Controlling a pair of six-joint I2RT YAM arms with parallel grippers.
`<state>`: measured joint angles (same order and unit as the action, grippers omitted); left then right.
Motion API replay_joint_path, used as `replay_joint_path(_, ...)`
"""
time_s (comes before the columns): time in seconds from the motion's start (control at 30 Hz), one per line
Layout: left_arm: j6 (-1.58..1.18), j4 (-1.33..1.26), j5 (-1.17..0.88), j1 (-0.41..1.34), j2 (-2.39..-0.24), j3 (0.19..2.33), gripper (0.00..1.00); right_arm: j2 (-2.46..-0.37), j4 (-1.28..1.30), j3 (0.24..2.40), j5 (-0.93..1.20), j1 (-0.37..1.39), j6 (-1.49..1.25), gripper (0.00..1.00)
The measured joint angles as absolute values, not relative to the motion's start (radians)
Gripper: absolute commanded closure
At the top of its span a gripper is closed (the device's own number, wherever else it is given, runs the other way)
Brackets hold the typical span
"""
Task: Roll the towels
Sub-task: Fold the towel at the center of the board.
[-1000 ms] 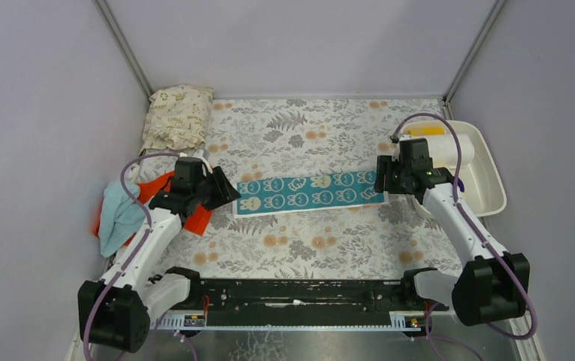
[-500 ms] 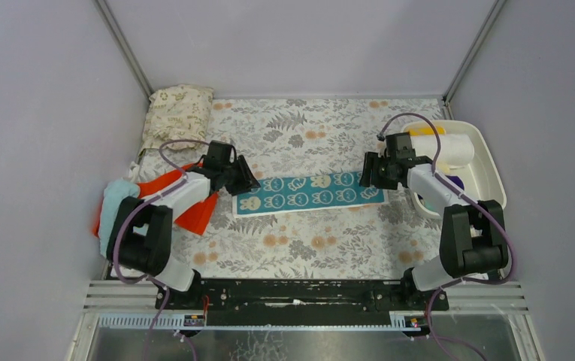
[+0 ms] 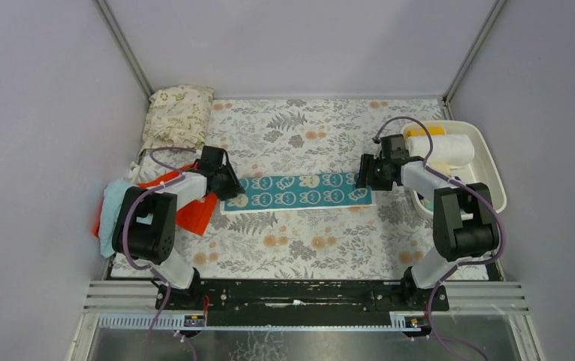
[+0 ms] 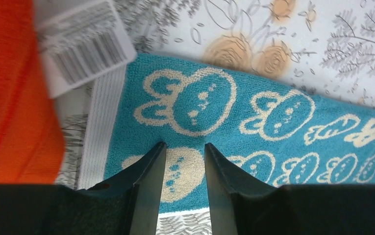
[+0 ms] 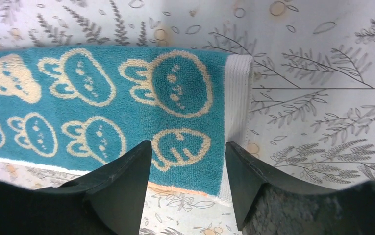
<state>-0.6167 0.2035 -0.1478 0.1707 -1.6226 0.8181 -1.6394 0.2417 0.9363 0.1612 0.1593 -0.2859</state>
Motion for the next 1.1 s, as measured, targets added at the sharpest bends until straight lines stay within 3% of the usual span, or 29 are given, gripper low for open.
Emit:
replay_joint_path(0.37, -0.586, 0.218, -0.107, 0.155, -1.576, 0.788, 0.58, -1.634, 0.192, 0.98, 0.306, 0.159, -0.276, 0.37)
replay_joint_path(0.73, -0.586, 0.216, -0.107, 0.155, -1.579, 0.788, 0.56, -1.85, 0.123, 1.097, 0.311, 0.126, -0.275, 0.37)
replay_joint_path(1.1, -0.578, 0.221, -0.14, 0.155, -1.549, 0.779, 0.46, -1.768, 0.238, 1.108, 0.224, 0.127, -0.218, 0.34)
